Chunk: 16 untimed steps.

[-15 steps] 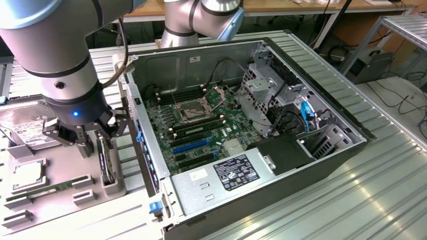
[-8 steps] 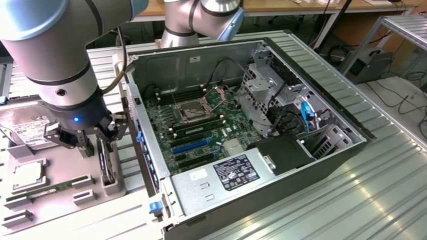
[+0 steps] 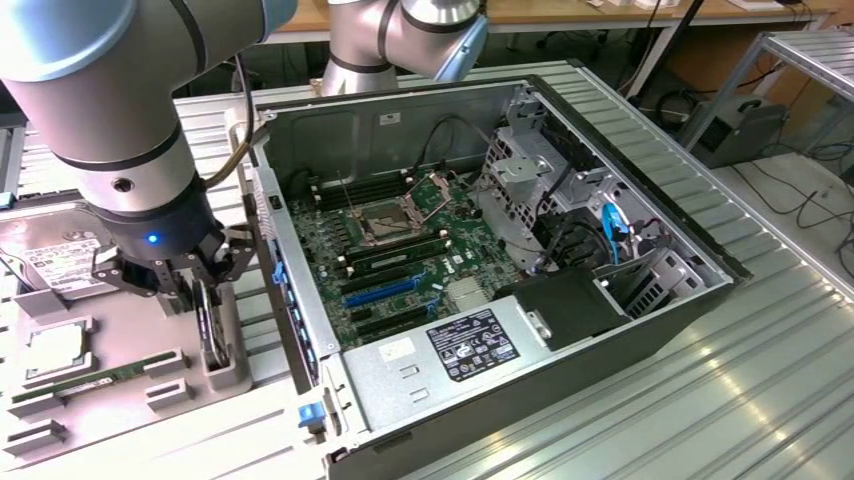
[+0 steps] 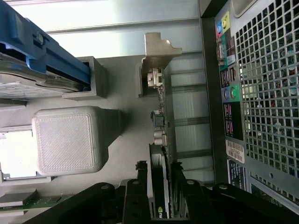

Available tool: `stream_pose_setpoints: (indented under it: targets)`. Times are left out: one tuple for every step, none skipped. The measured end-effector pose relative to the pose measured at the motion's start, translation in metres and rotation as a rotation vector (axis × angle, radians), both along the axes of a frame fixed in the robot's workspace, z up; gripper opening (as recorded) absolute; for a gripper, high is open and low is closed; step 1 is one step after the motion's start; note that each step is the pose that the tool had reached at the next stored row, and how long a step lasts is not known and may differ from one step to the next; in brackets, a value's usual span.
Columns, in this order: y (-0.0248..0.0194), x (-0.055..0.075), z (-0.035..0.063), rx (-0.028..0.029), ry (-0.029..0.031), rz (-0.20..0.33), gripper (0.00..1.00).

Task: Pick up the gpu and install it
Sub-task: 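Pick up the gpu and move the gpu toward the slot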

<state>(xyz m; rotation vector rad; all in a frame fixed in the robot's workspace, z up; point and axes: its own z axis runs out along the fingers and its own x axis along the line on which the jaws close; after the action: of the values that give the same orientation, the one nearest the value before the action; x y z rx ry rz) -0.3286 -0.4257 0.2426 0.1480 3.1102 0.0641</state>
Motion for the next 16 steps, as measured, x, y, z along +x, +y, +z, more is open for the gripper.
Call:
stream_pose_setpoints:
  targets:
    - [0.0000,0.0000,0.0000,0.0000,0.0000,0.000,0.33]
    - [0.0000,0.0000,0.0000,0.0000,0.0000,0.000,0.33]
    - [0.0000,0.0000,0.0000,-0.0001,0.0001,0.000,0.32]
    - [0.0000,0.0000,0.0001,0.0000,0.0001,0.001,0.32]
    - [0.0000,0.0001,0.0000,0.0000,0.0001,0.003,0.27]
    - [0.0000,0.0002,0.0000,0.0000,0.0000,0.004,0.27]
    - [0.0000,0.0004,0.0000,0.0000,0.0000,0.008,0.27]
    - [-0.0001,0.0005,0.0000,0.0001,0.0000,0.015,0.27]
    - [-0.0002,0.0005,0.0000,0.0000,0.0000,0.023,0.27]
    - [-0.0003,0.0006,0.0000,0.0000,0.0000,0.039,0.27]
    - [-0.0004,0.0006,0.0000,-0.0001,0.0001,0.051,0.27]
    - [-0.0004,0.0007,0.0000,0.0000,0.0002,0.062,0.27]
    - [-0.0005,0.0011,0.0000,0.0000,0.0004,0.074,0.27]
    - [-0.0005,0.0013,0.0000,0.0000,0.0005,0.080,0.27]
    - [-0.0005,0.0017,0.0000,0.0001,0.0007,0.085,0.27]
    - [-0.0005,0.0020,0.0000,0.0000,0.0009,0.090,0.27]
